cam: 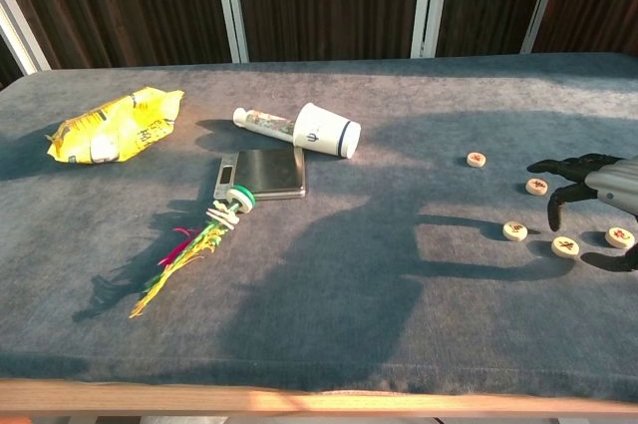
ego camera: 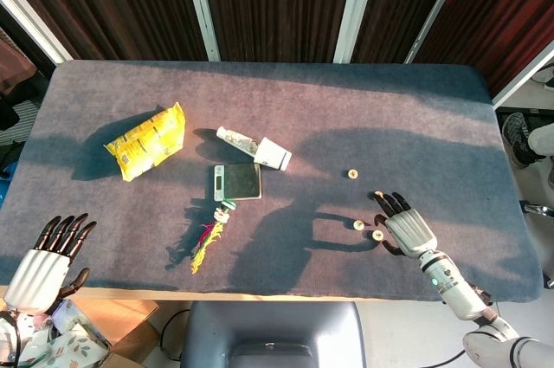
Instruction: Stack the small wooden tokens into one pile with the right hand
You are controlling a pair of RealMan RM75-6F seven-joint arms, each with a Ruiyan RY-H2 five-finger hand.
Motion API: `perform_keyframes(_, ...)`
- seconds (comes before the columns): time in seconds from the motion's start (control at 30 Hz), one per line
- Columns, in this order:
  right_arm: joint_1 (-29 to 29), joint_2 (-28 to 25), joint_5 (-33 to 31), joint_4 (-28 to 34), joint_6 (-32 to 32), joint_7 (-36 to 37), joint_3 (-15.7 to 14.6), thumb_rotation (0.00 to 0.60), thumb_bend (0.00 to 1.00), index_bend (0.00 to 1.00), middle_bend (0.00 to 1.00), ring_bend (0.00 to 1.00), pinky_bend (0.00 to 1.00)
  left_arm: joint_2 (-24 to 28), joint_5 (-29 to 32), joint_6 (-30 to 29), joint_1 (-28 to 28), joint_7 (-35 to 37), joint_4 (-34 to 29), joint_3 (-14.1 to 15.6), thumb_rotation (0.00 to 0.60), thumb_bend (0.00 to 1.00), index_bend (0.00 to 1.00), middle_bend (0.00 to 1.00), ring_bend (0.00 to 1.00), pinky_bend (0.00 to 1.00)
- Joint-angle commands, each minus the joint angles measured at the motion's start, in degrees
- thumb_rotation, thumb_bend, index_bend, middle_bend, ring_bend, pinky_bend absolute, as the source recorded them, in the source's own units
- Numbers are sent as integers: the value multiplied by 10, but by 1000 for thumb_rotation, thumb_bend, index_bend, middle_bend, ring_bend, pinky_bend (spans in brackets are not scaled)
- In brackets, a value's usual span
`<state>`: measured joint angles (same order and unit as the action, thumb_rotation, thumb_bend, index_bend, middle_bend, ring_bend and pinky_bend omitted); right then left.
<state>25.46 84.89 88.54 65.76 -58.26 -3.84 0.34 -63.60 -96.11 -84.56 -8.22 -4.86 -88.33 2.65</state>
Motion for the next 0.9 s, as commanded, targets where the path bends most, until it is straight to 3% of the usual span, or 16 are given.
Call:
perform_keyframes(0.03,1,1,0,0,1,1,-2,600,449,525,0,0,0,0,0,0,0,0,0,0,598,364,0,0,0,41)
perform_keyframes(0.67,9,6,-5,2,1,-4,-11,600,524,594,0,0,0,1,1,2,0,0,0,0,600,364,0,0,0,41)
perform_keyframes(0.9,-2,-8,2,14,-36,-12,-11,600,524,608,0,0,0,1,1,1,0,-1,0,0,600,364,0,0,0,41)
